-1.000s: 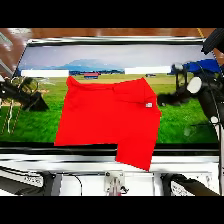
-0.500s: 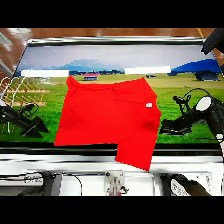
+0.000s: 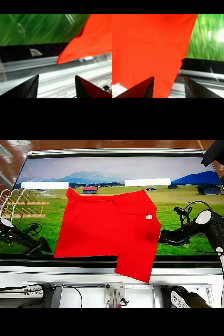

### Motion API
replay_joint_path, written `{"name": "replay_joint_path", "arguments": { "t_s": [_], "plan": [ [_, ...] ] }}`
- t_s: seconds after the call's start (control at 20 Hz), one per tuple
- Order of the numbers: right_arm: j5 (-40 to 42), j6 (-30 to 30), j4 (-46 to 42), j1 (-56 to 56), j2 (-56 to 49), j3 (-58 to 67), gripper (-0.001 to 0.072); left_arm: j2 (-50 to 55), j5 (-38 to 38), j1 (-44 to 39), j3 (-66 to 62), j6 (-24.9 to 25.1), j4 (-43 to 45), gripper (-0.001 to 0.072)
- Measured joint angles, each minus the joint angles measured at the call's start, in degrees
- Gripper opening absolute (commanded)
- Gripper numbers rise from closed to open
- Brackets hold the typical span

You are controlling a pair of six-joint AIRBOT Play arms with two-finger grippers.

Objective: Fold the shirts.

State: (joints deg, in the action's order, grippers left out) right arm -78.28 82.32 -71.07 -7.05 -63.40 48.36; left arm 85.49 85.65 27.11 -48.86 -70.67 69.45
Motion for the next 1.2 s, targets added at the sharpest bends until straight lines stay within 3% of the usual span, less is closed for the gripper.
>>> {"name": "replay_joint_path", "arguments": {
  "t_s": [0.55, 0.65, 0.85, 1.1, 1.15, 1.2],
  "plan": [
    [0.81, 1.2, 0.09, 0.0, 0.0, -0.04, 0.0503, 0.02, -6.38, -4.07, 2.8, -0.28, -3.48, 0.0497],
    [0.81, 1.2, 0.09, 0.0, 0.0, -0.04, 0.0502, 0.04, -6.73, -5.57, 2.93, -0.55, -3.85, 0.0442],
    [0.83, 1.2, 0.04, 0.0, 0.0, -0.04, 0.0502, 0.07, -7.19, -7.34, 3.45, -1.11, -4.11, 0.0437],
    [0.9, 1.27, 0.04, 0.0, 0.0, -0.04, 0.0503, 0.09, -6.23, -8.24, 3.69, -1.99, -4.07, 0.0087],
    [0.92, 1.51, 0.02, -0.02, 0.0, -0.04, 0.0503, 0.09, -5.84, -8.44, 3.69, -1.99, -4.09, 0.0029],
    [0.94, 1.86, -0.04, 0.0, 0.0, -0.04, 0.0532, 0.09, -5.35, -8.57, 3.69, -1.95, -4.09, 0.0029]
  ]
}}
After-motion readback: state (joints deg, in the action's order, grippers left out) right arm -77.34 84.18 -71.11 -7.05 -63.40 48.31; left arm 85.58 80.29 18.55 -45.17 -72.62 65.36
